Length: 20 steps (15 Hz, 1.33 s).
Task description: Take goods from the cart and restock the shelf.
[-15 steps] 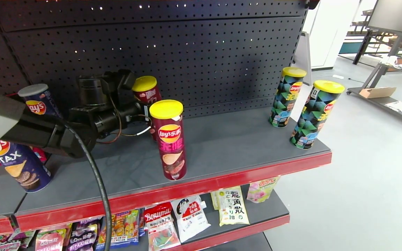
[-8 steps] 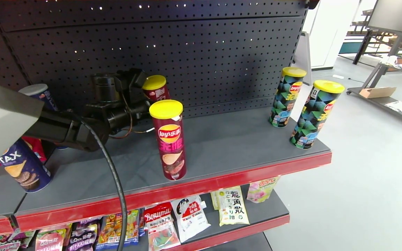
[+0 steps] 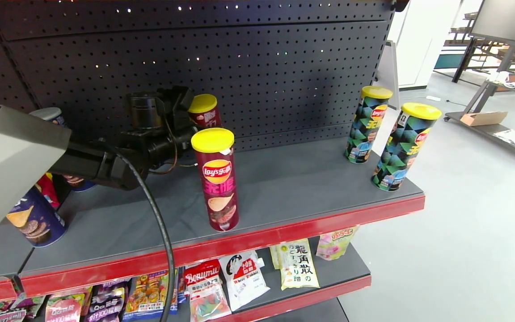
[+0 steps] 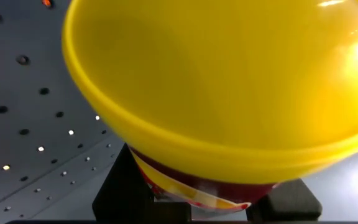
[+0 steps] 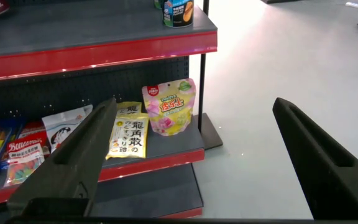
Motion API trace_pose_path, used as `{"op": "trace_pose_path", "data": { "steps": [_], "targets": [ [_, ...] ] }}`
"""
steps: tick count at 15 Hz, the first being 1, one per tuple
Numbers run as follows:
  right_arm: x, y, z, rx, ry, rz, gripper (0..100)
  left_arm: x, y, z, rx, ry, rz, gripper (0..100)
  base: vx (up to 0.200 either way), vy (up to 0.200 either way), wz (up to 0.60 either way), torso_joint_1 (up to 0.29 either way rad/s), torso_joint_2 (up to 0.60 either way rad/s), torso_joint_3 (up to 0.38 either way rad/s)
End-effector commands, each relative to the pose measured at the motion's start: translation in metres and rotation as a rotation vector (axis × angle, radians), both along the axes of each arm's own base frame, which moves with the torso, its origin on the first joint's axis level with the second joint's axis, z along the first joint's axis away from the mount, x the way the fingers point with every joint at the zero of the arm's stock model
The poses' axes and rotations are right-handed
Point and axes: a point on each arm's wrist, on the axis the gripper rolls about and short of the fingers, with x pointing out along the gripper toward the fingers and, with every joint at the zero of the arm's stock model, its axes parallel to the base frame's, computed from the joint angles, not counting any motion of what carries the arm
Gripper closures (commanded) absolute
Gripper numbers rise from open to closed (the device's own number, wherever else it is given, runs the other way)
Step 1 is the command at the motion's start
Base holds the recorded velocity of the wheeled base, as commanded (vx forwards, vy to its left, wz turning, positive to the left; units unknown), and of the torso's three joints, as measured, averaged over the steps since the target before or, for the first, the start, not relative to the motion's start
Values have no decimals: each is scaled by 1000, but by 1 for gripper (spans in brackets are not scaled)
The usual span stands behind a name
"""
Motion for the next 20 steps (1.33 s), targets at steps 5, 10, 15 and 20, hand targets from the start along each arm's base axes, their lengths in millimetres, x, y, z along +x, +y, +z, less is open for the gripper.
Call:
{"op": "trace_pose_path", "data": {
  "steps": [5, 10, 15, 20],
  "targets": [
    [0, 0, 0, 0, 1, 1, 0, 1, -1, -6, 10, 16, -1, 100, 0, 0, 0, 0, 0, 0],
    [0, 0, 0, 0, 1, 1, 0, 3, -2, -7, 13, 31, 36, 100, 0, 0, 0, 0, 0, 0],
    [0, 0, 0, 0, 1, 1, 0, 6, -1, -2, -8, 29, 136, 100, 0, 0, 0, 0, 0, 0],
    [0, 0, 0, 0, 1, 1, 0, 6, -8, 2, -54, 32, 125, 100, 0, 0, 0, 0, 0, 0]
  ]
}}
